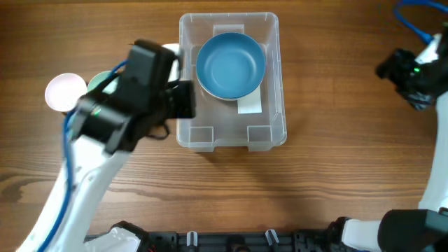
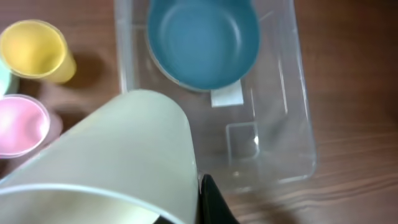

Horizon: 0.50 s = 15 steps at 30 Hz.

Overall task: Pack container
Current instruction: 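Place the pale green cup in the container's right front corner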

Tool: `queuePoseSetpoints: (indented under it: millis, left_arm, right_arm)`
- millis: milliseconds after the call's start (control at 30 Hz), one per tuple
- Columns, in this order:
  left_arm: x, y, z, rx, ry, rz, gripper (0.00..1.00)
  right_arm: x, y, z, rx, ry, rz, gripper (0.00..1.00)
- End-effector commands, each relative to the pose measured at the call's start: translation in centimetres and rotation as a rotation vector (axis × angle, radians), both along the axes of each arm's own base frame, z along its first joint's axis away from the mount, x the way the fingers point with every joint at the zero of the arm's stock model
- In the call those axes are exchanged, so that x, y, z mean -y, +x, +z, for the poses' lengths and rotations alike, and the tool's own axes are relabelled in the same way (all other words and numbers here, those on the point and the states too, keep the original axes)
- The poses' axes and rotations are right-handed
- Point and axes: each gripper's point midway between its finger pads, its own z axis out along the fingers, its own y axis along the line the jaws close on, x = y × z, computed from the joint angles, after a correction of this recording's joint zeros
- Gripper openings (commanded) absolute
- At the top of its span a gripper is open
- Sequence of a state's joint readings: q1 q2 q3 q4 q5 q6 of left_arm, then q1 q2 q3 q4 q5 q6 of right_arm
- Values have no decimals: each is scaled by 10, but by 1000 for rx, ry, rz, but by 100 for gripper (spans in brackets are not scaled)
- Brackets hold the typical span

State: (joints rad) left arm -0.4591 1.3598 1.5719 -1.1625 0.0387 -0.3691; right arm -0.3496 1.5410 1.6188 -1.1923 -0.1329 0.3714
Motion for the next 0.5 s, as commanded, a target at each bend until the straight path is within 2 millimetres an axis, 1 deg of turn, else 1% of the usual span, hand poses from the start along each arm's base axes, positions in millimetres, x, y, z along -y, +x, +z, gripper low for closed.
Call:
queuePoseSetpoints:
  millis: [0,67,100,133,200,233,267,300,367,400,433,467]
  left_arm:
    - [28,23,-62,-138,98,-42,4]
    - [37,26,-105,-254,166,-69,4]
    - [41,26,-123,-302,191,-86,4]
    - [44,25,-138,-344,208,-96,4]
    - [50,22,-160,-405,224,-111,4]
    - [57,21,-165,-423,207,-128,4]
    - [64,19,-166,-418,200,-146,4]
    - [83,16,-163,-370,208,-224,4]
    - [113,9,-156,-312,197,-312,4]
    - [123,5,-155,-295,193,-355,4]
    - [137,-3,-157,-277,200,-419,4]
    - [147,-8,-164,-278,206,-463,4]
  right_arm:
    - [-2,0,-6,-8,35,32,79]
    - [-4,-1,-6,-11,37,34,79]
    - [-4,-1,-6,-11,37,35,79]
    - [-4,-1,-6,-11,37,35,79]
    - [-4,-1,-6,-11,37,35,79]
    - [-4,-1,-6,-11,37,35,79]
    - [-4,-1,-6,-11,37,35,79]
    - [-4,0,-6,-10,37,35,79]
    - [-4,0,-6,-10,37,35,79]
    - [-4,-1,-6,-12,38,35,79]
    - [-4,-1,-7,-15,39,35,79]
    - [-5,-2,-7,-17,40,35,79]
